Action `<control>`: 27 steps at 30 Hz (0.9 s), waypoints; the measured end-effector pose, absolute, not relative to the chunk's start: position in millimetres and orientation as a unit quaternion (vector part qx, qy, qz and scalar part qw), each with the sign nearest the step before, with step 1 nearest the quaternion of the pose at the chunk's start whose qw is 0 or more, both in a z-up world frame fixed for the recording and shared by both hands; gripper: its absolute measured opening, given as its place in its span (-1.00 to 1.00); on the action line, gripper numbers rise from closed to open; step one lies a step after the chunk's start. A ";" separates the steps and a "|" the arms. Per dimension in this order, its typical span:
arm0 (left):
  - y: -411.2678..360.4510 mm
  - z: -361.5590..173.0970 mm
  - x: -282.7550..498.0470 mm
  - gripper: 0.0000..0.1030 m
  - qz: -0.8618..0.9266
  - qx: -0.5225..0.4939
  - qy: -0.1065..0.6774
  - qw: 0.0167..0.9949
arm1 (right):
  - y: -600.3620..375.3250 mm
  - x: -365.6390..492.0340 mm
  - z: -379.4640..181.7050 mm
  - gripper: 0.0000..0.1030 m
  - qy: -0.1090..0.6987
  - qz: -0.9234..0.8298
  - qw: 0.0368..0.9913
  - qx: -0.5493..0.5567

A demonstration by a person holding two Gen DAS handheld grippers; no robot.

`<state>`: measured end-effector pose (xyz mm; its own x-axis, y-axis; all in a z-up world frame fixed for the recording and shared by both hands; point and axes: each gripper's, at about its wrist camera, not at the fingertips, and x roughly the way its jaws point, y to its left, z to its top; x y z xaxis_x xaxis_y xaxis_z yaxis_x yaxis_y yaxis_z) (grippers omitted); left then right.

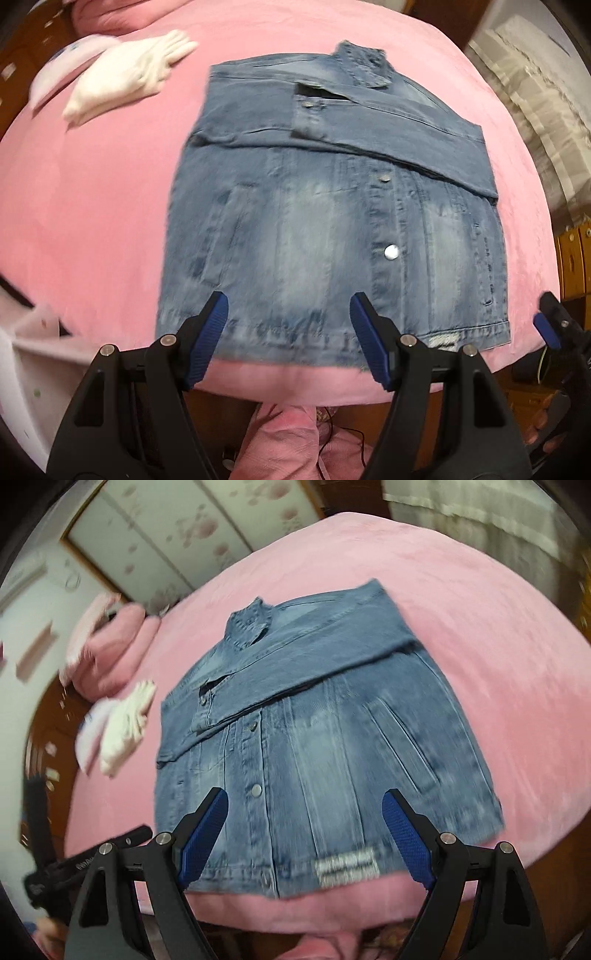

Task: Fold large clothes
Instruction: 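Open both tools and move them to the jacket hem, then grasp the jacket hem with both tools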

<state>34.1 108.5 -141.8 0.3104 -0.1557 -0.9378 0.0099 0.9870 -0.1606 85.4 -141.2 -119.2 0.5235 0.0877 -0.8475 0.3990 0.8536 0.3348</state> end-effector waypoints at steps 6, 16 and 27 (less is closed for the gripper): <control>157.1 -167.1 -3.6 0.28 -0.011 -0.111 0.596 0.795 | -181.6 22.1 -132.7 0.68 0.456 -0.107 0.816 0.338; 207.4 -241.9 -26.3 0.28 0.034 -0.198 0.603 0.772 | -242.3 -42.2 -209.7 0.68 0.443 -0.159 0.747 0.469; 217.9 -306.2 -20.7 0.37 0.111 -0.333 0.563 0.748 | -282.2 -80.9 -281.0 0.55 0.289 -0.276 0.678 0.618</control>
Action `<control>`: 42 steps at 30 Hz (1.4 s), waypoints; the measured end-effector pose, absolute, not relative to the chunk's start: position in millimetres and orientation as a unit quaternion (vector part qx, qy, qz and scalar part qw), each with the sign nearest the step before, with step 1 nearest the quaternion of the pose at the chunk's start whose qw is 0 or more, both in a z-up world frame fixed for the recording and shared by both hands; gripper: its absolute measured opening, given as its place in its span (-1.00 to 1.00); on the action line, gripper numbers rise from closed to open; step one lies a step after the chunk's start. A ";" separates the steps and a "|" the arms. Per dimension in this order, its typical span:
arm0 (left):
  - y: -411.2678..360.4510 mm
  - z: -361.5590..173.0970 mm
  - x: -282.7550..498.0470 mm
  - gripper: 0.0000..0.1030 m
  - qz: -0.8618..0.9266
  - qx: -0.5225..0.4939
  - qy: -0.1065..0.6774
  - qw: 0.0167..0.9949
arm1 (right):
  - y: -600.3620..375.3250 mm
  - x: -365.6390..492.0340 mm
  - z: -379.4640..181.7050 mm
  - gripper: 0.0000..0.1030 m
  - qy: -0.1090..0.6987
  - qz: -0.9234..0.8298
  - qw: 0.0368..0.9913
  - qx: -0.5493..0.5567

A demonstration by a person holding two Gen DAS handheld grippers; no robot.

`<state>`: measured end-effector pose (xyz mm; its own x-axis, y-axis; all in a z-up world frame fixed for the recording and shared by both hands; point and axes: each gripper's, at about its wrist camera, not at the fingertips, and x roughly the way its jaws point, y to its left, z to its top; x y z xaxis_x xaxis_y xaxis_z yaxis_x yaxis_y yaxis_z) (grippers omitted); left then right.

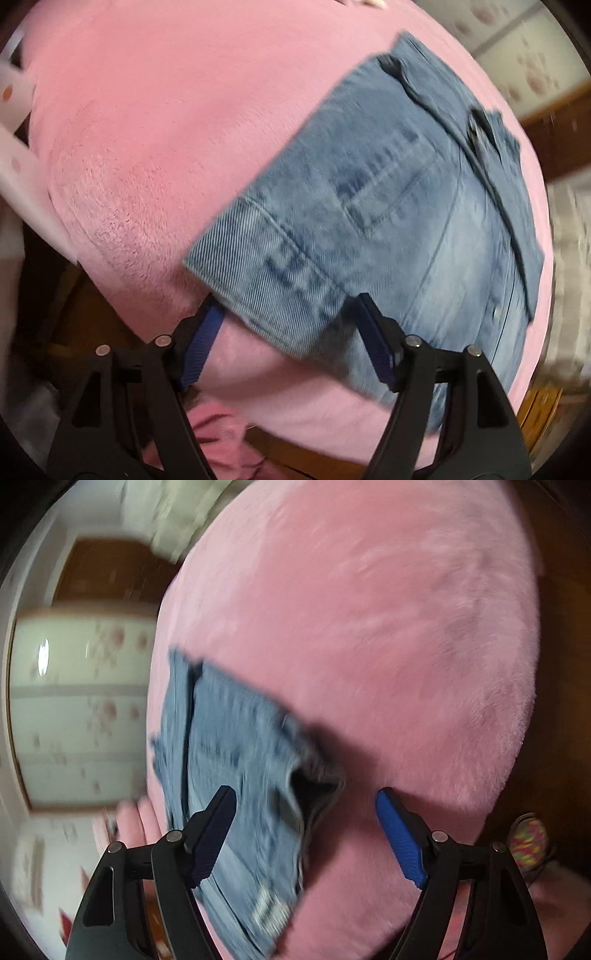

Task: Fold large clothes
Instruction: 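Grasp the jacket hem with both tools, then lift the hem with both tools and fold it over toward the collar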

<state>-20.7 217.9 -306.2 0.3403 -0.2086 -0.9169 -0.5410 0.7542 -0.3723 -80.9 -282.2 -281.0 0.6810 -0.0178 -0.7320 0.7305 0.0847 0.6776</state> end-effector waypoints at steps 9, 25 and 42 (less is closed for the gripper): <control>223.7 -305.2 -6.1 0.37 0.145 -0.337 0.551 0.750 | -288.1 -62.1 -282.2 -0.21 0.289 -0.302 0.664 0.619; 236.3 -224.2 31.0 -0.82 0.147 -0.465 0.479 0.729 | -269.4 28.0 -207.8 -0.72 0.259 -0.154 0.713 0.633; 227.6 -48.4 173.5 -0.83 0.065 -0.403 0.342 0.846 | -285.0 197.0 -74.3 -0.75 0.132 -0.066 0.802 0.579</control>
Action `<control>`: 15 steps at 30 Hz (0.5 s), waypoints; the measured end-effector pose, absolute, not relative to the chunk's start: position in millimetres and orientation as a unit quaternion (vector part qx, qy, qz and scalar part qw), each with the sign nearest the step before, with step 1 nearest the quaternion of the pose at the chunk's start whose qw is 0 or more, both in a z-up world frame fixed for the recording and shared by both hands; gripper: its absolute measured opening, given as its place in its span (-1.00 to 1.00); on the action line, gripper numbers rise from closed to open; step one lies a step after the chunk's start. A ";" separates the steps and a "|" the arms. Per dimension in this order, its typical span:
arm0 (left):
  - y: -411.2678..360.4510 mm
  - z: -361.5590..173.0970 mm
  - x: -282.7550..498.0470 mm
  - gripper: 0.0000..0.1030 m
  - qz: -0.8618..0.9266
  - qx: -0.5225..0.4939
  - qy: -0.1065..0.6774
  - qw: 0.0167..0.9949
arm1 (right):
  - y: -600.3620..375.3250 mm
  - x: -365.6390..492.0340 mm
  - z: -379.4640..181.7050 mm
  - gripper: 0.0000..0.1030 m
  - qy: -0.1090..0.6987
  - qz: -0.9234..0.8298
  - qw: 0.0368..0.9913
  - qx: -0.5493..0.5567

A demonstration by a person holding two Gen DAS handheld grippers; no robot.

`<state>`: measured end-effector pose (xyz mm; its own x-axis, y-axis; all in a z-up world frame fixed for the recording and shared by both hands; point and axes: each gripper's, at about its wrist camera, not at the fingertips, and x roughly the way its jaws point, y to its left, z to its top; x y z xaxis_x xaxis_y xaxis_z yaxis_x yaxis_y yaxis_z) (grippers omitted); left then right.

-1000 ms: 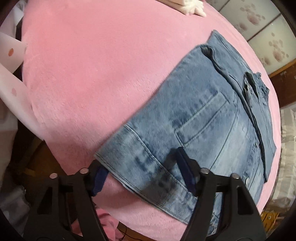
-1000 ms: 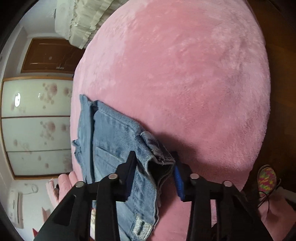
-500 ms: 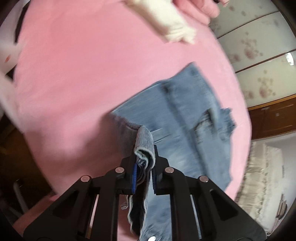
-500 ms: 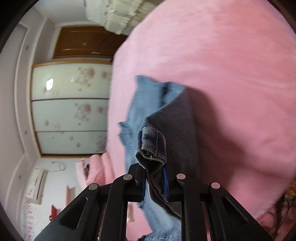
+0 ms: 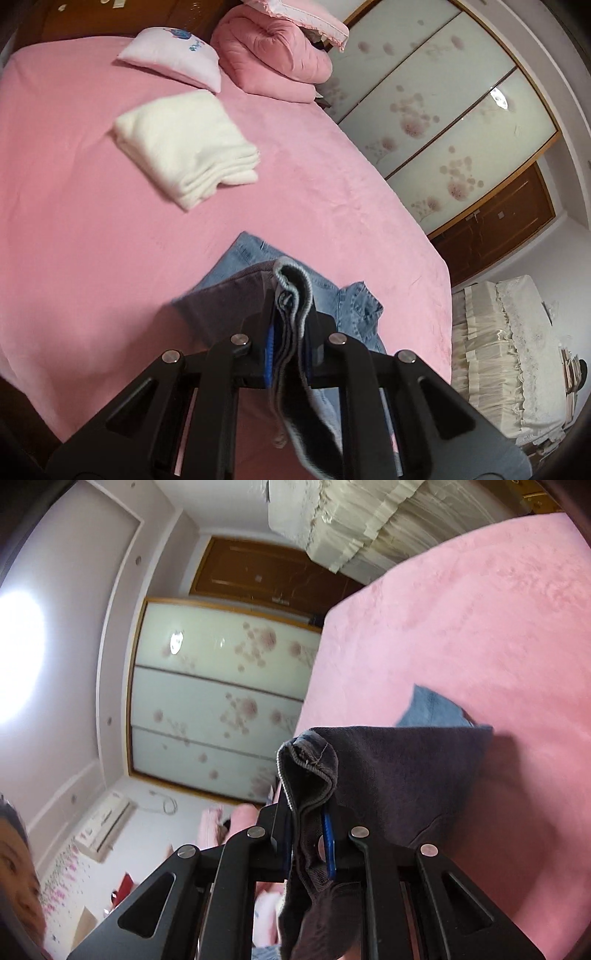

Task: Fold large clothes
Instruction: 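Lift the hem with both tools and fold it over toward the collar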

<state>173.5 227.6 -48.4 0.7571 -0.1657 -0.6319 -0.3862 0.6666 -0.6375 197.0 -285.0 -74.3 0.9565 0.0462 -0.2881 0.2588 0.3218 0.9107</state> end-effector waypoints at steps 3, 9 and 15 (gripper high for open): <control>230.5 -49.4 201.5 -0.83 0.059 -0.405 0.355 0.841 | -288.7 221.7 -63.4 -0.75 0.133 -0.074 0.808 0.570; 235.4 -69.9 268.0 -0.83 0.055 -0.420 0.379 0.823 | -302.5 264.8 -79.0 -0.75 0.091 -0.083 0.762 0.636; 221.2 -99.9 343.4 -0.83 0.044 -0.395 0.407 0.822 | -318.9 331.7 -93.4 -0.75 0.108 -0.109 0.774 0.614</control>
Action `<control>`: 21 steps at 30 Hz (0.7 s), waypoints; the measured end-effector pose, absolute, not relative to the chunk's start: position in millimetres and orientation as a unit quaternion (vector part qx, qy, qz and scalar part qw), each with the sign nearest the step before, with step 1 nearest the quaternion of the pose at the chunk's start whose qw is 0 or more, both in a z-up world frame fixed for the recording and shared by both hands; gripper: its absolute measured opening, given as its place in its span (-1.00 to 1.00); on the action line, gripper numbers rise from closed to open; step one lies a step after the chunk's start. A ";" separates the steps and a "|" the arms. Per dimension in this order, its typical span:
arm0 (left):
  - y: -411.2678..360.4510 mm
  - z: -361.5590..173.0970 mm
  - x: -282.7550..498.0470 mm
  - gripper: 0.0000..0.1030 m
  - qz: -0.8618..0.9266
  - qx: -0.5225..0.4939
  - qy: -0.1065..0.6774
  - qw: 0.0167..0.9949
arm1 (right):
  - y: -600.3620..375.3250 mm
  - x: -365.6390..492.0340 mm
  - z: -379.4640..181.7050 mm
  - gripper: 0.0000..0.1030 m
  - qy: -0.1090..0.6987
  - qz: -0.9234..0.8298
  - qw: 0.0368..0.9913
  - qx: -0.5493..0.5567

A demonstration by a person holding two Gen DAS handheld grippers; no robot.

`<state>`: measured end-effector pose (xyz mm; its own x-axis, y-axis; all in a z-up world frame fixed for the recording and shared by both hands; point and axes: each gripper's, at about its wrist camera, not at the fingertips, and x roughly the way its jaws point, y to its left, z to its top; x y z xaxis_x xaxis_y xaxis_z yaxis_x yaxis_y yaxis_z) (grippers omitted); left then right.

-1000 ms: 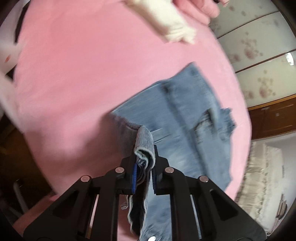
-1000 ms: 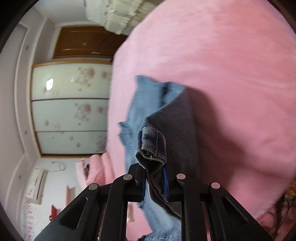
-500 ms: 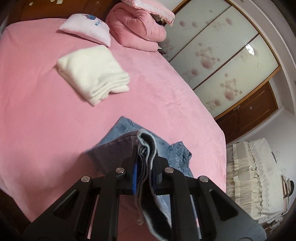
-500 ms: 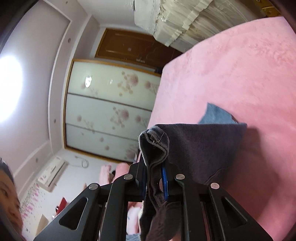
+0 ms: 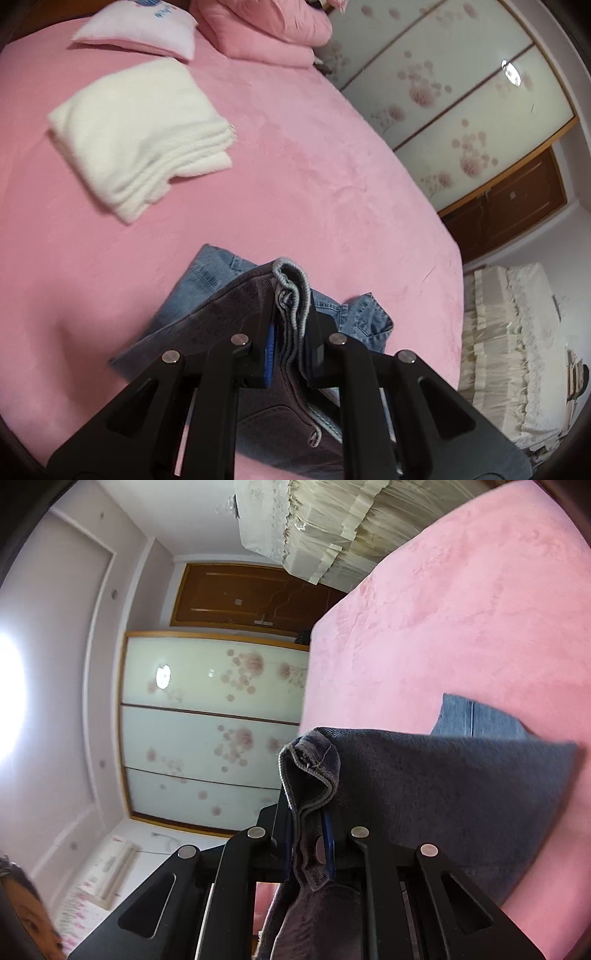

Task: Fold large clothes
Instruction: 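Lift the hem with both tools and fold it over toward the collar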

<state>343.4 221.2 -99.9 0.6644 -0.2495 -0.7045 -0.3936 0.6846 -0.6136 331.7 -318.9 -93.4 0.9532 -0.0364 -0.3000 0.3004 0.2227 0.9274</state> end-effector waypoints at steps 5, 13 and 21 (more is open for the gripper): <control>203.4 -133.5 395.4 -0.82 0.052 -0.373 0.427 0.822 | -336.4 377.0 -123.2 -0.75 0.147 -0.134 0.778 0.596; 181.1 -188.0 440.1 -0.81 0.083 -0.333 0.455 0.822 | -360.8 438.6 -173.6 -0.75 0.222 -0.162 0.763 0.586; 164.7 -216.7 468.7 -0.09 0.109 -0.267 0.511 0.810 | -378.2 500.6 -209.8 -0.34 0.302 -0.192 0.762 0.540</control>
